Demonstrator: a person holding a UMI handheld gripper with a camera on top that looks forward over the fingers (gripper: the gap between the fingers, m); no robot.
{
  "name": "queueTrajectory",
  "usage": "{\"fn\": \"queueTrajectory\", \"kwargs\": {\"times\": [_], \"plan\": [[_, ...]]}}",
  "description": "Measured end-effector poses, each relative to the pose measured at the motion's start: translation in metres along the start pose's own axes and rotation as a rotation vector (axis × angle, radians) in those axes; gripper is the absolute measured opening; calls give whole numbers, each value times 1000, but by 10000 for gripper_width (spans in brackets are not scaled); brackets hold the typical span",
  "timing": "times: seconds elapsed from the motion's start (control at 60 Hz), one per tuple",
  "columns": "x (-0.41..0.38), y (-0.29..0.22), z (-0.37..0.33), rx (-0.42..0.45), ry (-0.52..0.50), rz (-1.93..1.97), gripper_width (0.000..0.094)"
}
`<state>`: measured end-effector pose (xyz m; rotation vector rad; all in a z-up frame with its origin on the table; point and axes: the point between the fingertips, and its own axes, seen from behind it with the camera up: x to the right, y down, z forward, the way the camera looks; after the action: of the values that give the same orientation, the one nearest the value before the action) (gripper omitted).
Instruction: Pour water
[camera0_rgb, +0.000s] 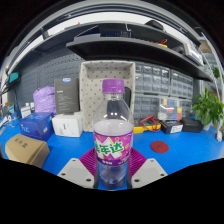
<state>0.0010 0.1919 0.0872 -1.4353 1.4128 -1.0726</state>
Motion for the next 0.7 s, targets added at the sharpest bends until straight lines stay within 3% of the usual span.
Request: {"fn": "queueTrajectory", "kwargs": {"times": [0.217, 0.483, 0.7], "plan": [[-49, -26, 17, -17, -85, 227, 376], [-107, -75, 57, -80, -204, 861, 375], [-115, -100, 87, -90, -218, 1400, 375]]}}
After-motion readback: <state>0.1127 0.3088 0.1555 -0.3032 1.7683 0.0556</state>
